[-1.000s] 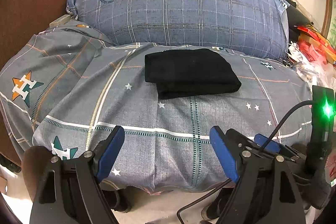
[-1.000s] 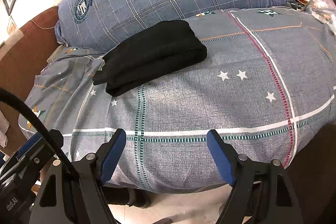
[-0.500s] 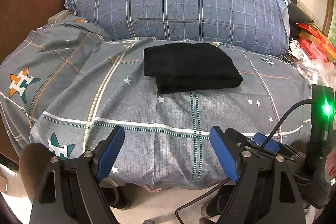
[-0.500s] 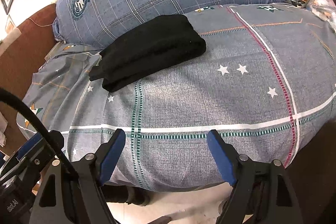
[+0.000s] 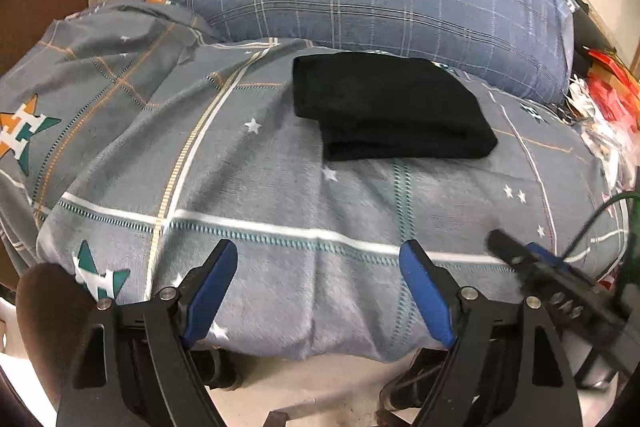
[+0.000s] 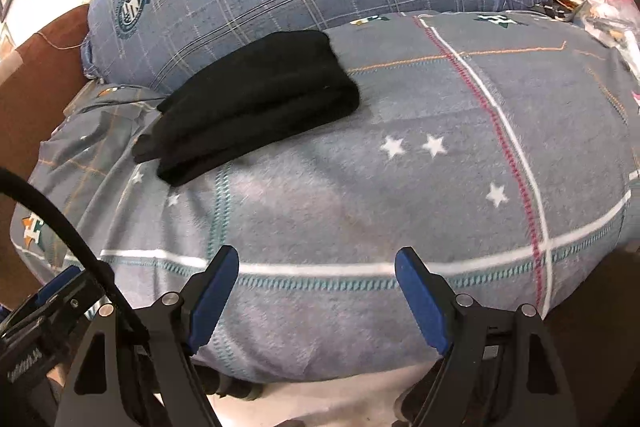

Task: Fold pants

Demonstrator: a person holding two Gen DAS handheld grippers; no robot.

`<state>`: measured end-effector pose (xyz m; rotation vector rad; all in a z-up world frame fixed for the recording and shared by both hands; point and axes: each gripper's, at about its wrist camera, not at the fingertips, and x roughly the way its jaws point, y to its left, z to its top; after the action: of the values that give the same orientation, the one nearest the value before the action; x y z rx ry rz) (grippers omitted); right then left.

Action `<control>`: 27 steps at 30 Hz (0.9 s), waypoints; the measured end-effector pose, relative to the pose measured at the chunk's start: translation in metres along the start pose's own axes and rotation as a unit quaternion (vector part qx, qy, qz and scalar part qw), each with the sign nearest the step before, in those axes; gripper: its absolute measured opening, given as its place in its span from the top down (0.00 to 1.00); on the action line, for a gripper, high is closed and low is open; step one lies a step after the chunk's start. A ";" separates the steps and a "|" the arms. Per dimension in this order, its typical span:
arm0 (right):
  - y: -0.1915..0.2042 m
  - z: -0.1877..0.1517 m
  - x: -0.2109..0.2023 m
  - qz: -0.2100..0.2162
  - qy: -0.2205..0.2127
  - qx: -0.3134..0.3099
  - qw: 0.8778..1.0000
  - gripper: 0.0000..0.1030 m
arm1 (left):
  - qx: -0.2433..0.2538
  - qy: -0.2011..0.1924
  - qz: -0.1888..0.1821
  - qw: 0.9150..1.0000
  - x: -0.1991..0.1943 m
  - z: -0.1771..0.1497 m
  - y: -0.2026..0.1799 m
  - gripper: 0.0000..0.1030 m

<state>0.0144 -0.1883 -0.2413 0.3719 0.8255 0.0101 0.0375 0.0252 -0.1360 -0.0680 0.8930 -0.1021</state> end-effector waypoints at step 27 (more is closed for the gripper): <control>-0.036 0.185 0.143 0.213 0.086 0.068 0.971 0.20 | -0.034 0.103 -0.231 0.967 0.145 0.135 -0.006 0.23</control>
<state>0.2398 -0.2591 -0.2408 0.6795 0.9061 0.3929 0.2329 0.0045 -0.1632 -0.3348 1.0765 -0.5222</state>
